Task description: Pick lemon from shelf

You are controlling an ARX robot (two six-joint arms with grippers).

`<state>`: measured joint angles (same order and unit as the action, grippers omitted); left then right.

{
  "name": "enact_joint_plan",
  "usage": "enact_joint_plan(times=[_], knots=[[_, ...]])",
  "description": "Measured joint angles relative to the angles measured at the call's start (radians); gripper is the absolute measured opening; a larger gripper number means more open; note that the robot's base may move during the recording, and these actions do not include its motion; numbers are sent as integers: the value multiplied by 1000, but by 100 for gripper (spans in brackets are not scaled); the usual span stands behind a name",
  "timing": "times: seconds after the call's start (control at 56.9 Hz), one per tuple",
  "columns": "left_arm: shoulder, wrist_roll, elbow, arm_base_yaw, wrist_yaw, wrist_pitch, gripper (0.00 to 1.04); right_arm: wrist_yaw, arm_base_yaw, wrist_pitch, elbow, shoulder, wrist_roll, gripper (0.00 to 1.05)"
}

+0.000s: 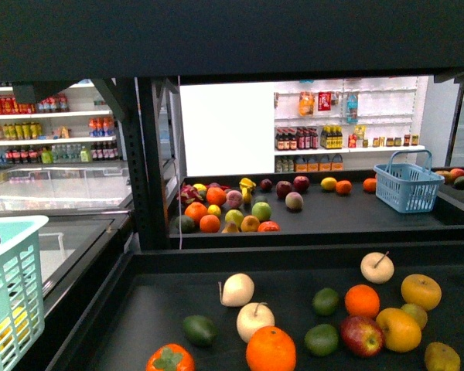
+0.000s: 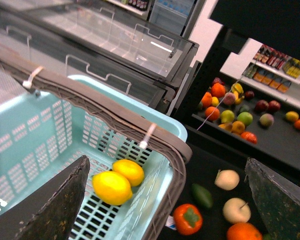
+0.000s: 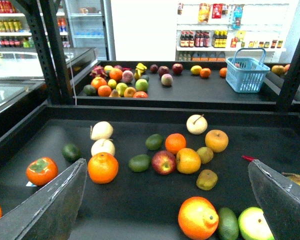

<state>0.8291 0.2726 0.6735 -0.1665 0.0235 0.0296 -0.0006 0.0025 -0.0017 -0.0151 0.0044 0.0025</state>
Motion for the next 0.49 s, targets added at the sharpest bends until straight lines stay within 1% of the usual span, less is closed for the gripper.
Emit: enact_joint_plan(times=[0.053, 0.106, 0.141, 0.158, 0.176, 0.246, 0.264, 0.299, 0.317, 0.334, 0.387, 0.404, 0.44, 0.492], knots=[[-100, -92, -17, 117, 103, -50, 96, 0, 0, 0, 0, 0, 0, 97], [-185, -151, -35, 256, 222, -82, 96, 0, 0, 0, 0, 0, 0, 97], [-263, -201, -79, 397, 293, -64, 87, 0, 0, 0, 0, 0, 0, 97], [-303, -218, -109, 468, 352, -63, 82, 0, 0, 0, 0, 0, 0, 97], [-315, -223, -120, 491, 370, -62, 81, 0, 0, 0, 0, 0, 0, 97], [-410, -244, -217, 681, 546, -63, 66, 0, 0, 0, 0, 0, 0, 97], [-419, -246, -229, 702, 564, -58, 65, 0, 0, 0, 0, 0, 0, 97], [-449, -251, -277, 770, 606, -30, 58, 0, 0, 0, 0, 0, 0, 97], [-458, -253, -298, 792, 621, -13, 54, 0, 0, 0, 0, 0, 0, 97], [-462, -254, -309, 801, 624, -5, 52, 0, 0, 0, 0, 0, 0, 97], [-481, -258, -381, 830, 641, 49, 42, 0, 0, 0, 0, 0, 0, 97], [-484, -259, -393, 832, 643, 58, 40, 0, 0, 0, 0, 0, 0, 97], [-497, -261, -443, 835, 641, 92, 33, 0, 0, 0, 0, 0, 0, 97], [-526, -262, -501, 813, 597, 94, 22, 0, 0, 0, 0, 0, 0, 97]])
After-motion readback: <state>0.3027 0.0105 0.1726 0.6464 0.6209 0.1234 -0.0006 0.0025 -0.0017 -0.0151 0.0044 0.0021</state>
